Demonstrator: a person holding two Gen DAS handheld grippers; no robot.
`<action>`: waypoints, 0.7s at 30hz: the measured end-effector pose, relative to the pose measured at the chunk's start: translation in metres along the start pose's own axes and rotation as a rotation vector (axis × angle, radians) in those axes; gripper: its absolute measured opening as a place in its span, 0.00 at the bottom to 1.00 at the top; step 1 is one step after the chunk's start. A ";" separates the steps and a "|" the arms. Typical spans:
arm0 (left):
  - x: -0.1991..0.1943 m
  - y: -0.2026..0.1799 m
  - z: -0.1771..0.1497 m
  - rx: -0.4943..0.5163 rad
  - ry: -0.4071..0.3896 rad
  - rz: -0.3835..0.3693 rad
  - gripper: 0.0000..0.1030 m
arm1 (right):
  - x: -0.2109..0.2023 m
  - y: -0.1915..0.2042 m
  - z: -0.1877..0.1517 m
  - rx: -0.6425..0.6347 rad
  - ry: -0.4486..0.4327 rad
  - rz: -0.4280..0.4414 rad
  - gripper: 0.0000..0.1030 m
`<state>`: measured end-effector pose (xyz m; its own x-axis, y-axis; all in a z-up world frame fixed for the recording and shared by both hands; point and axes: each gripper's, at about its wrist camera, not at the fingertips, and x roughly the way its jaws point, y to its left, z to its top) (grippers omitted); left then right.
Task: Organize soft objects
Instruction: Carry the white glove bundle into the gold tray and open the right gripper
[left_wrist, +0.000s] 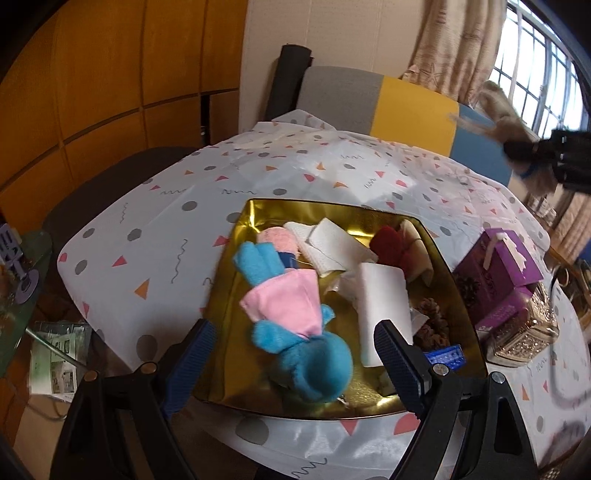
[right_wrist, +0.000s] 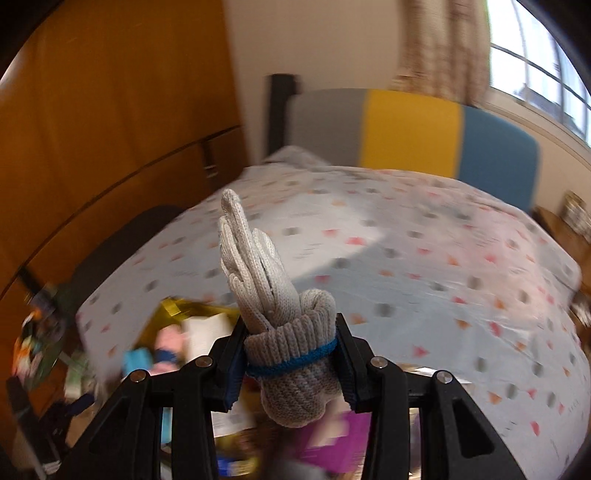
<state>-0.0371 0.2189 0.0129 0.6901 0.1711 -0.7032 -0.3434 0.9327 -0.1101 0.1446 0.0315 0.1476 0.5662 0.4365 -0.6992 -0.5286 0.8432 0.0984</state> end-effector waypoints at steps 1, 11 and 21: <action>0.000 0.002 0.000 -0.005 -0.002 0.000 0.86 | 0.008 0.019 -0.007 -0.030 0.021 0.029 0.41; 0.003 0.027 -0.005 -0.068 0.004 0.060 0.86 | 0.074 0.105 -0.095 -0.171 0.230 0.144 0.41; 0.009 0.042 -0.006 -0.112 0.004 0.099 0.86 | 0.107 0.131 -0.139 -0.229 0.306 0.153 0.39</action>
<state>-0.0486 0.2574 -0.0020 0.6471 0.2588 -0.7171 -0.4785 0.8702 -0.1178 0.0479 0.1454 -0.0128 0.2736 0.4087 -0.8707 -0.7389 0.6688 0.0818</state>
